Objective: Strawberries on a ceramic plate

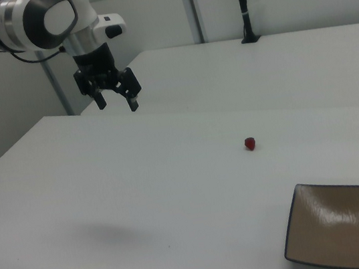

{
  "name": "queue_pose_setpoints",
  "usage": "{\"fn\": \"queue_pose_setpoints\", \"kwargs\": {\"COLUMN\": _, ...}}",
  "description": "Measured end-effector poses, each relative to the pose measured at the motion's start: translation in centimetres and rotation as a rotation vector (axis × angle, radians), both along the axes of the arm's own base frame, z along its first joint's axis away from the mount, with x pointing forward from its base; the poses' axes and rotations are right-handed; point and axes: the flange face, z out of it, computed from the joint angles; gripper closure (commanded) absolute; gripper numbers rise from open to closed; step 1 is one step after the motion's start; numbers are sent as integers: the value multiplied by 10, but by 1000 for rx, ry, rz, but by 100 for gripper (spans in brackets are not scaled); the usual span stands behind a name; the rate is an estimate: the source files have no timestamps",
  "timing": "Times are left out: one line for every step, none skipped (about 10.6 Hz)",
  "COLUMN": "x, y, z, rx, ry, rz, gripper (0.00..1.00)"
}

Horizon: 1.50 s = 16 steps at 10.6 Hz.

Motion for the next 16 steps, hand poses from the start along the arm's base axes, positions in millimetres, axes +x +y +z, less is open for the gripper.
{"fn": "queue_pose_setpoints", "kwargs": {"x": 1, "y": 0, "z": 1, "rx": 0, "ry": -3, "rz": -1, "gripper": 0}}
{"fn": "queue_pose_setpoints", "kwargs": {"x": 3, "y": 0, "z": 2, "rx": 0, "ry": -6, "rz": -3, "gripper": 0}}
{"fn": "queue_pose_setpoints", "kwargs": {"x": 4, "y": 0, "z": 5, "rx": 1, "ry": -11, "rz": -5, "gripper": 0}}
{"fn": "queue_pose_setpoints", "kwargs": {"x": 5, "y": 0, "z": 6, "rx": 1, "ry": -15, "rz": -6, "gripper": 0}}
{"fn": "queue_pose_setpoints", "kwargs": {"x": 5, "y": 0, "z": 6, "rx": 1, "ry": -15, "rz": -7, "gripper": 0}}
{"fn": "queue_pose_setpoints", "kwargs": {"x": 5, "y": -1, "z": 6, "rx": 1, "ry": -15, "rz": -10, "gripper": 0}}
{"fn": "queue_pose_setpoints", "kwargs": {"x": 5, "y": -4, "z": 7, "rx": 13, "ry": -15, "rz": -18, "gripper": 0}}
{"fn": "queue_pose_setpoints", "kwargs": {"x": 6, "y": -10, "z": 7, "rx": 28, "ry": -14, "rz": -32, "gripper": 0}}
{"fn": "queue_pose_setpoints", "kwargs": {"x": 6, "y": -16, "z": 7, "rx": 35, "ry": -14, "rz": -44, "gripper": 0}}
{"fn": "queue_pose_setpoints", "kwargs": {"x": 6, "y": -20, "z": 6, "rx": 35, "ry": -13, "rz": -51, "gripper": 0}}
{"fn": "queue_pose_setpoints", "kwargs": {"x": 8, "y": -21, "z": 4, "rx": 34, "ry": -10, "rz": -53, "gripper": 0}}
{"fn": "queue_pose_setpoints", "kwargs": {"x": 11, "y": -23, "z": 1, "rx": 33, "ry": -9, "rz": -58, "gripper": 0}}
{"fn": "queue_pose_setpoints", "kwargs": {"x": 18, "y": -30, "z": 3, "rx": 32, "ry": -42, "rz": -71, "gripper": 0}}
{"fn": "queue_pose_setpoints", "kwargs": {"x": 30, "y": -39, "z": 3, "rx": 29, "ry": -77, "rz": -89, "gripper": 0}}
{"fn": "queue_pose_setpoints", "kwargs": {"x": 42, "y": -42, "z": 0, "rx": 26, "ry": -107, "rz": -97, "gripper": 0}}
{"fn": "queue_pose_setpoints", "kwargs": {"x": 55, "y": -42, "z": -6, "rx": 23, "ry": -147, "rz": -101, "gripper": 0}}
